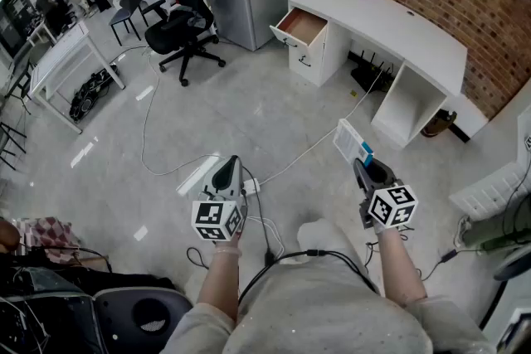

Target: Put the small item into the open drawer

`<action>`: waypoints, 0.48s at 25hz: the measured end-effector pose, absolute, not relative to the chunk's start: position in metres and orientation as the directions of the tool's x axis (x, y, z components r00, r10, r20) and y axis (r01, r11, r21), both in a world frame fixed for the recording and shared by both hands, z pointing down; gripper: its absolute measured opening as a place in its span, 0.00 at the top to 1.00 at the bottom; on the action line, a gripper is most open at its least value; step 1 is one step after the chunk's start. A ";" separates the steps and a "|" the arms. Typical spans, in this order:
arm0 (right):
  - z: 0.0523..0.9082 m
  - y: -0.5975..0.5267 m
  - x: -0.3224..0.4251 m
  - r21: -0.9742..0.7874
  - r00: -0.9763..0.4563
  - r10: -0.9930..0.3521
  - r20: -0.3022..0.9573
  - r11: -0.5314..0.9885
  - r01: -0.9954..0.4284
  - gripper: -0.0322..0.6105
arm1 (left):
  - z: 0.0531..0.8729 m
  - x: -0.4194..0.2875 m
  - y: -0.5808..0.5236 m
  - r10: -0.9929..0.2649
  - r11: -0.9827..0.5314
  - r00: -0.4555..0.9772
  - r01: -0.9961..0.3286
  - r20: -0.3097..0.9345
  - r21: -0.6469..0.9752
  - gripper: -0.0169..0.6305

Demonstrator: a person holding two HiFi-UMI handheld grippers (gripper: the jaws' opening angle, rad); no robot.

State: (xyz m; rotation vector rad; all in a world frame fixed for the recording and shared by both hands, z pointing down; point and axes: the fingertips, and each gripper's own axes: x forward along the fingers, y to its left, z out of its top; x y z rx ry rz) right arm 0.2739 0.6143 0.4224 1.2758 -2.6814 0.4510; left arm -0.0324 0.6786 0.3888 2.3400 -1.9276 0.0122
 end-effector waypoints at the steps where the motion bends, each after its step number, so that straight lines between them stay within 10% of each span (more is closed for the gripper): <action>1: 0.424 0.609 0.273 -0.209 -0.629 -0.736 0.250 0.594 -0.777 0.83 | 0.390 -0.033 0.674 -0.978 -0.187 0.193 -0.979 0.075 0.078 0.96; 12: 0.440 0.534 0.261 -0.208 -0.626 -0.733 0.265 0.591 -0.780 0.83 | 0.397 -0.049 0.607 -0.981 -0.171 0.176 -0.983 0.084 0.073 0.96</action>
